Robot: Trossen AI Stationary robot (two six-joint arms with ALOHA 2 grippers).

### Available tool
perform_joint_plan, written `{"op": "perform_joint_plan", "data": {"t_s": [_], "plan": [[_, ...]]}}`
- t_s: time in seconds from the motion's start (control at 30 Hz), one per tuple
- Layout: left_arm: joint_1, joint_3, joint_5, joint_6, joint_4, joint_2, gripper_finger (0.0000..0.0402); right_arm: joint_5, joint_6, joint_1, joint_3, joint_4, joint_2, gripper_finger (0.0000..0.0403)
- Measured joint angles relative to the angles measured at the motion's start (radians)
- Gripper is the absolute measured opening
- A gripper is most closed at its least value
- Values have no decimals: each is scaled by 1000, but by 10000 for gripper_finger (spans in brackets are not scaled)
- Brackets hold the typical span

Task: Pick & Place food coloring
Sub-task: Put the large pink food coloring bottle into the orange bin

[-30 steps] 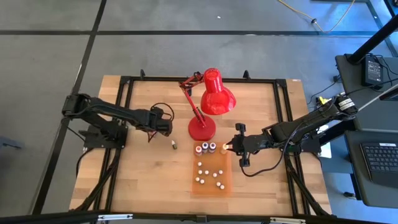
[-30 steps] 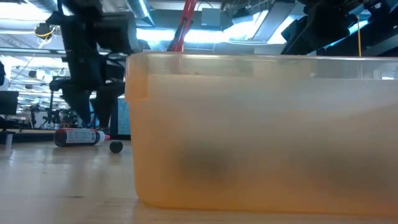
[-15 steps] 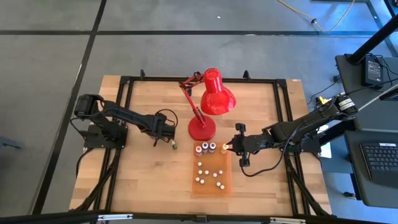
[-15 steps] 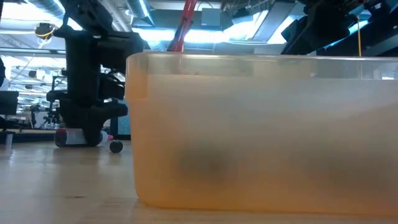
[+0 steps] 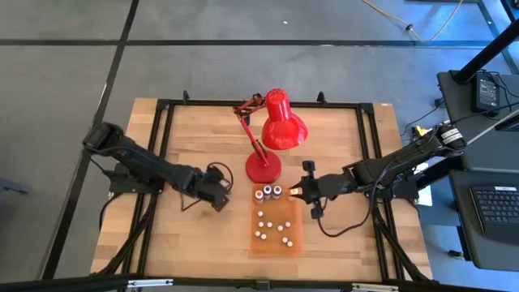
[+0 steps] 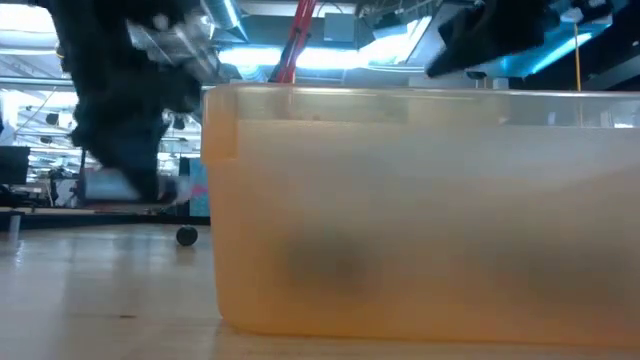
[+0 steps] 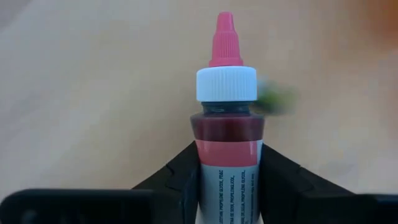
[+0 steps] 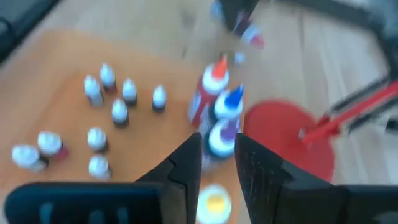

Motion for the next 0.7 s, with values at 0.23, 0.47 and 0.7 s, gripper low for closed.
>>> {"op": "perform_joint_plan", "data": {"t_s": [0.23, 0.47, 0.7], "plan": [[-133, 2, -98, 207, 421, -41, 117, -177, -101, -10, 2, 172, 10, 99], [-183, 3, -99, 548, 847, -16, 121, -389, -273, -23, 2, 388, 68, 99], [-183, 4, -81, 777, 1030, 22, 121, -367, -339, -24, 96, 341, 122, 115]]}}
